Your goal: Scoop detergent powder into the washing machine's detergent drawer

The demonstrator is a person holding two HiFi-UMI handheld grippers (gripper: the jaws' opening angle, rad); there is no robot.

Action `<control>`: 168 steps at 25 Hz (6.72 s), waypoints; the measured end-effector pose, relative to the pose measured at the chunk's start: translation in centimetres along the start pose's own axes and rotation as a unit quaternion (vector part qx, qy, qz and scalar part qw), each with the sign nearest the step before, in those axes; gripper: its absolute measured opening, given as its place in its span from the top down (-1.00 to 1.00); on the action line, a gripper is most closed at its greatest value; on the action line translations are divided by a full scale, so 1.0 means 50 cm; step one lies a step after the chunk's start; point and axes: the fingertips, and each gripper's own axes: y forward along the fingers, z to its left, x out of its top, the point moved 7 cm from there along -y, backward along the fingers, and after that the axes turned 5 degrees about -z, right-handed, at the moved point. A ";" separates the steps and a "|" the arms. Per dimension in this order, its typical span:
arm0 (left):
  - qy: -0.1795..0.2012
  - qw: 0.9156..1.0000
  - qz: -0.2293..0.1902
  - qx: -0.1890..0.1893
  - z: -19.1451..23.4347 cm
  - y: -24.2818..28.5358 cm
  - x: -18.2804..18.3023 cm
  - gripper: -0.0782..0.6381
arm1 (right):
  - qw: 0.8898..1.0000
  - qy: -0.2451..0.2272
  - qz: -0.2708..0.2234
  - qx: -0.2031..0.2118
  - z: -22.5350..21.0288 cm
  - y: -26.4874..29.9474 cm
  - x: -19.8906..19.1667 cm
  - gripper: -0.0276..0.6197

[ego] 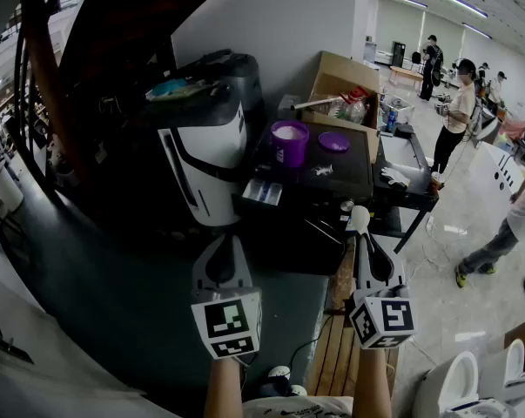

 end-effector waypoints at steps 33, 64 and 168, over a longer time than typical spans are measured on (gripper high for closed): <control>-0.002 0.999 0.025 -0.025 0.074 0.093 -0.074 0.78 | 1.000 0.021 0.013 -0.013 0.057 0.100 -0.065 0.85; -0.010 0.998 0.051 0.047 0.085 0.568 -0.130 0.78 | 0.997 0.016 0.033 0.067 -0.112 0.612 -0.180 0.85; -0.020 0.988 0.154 -0.009 0.161 1.131 -0.298 0.78 | 0.848 -0.011 0.506 0.156 -0.146 1.225 -0.555 0.85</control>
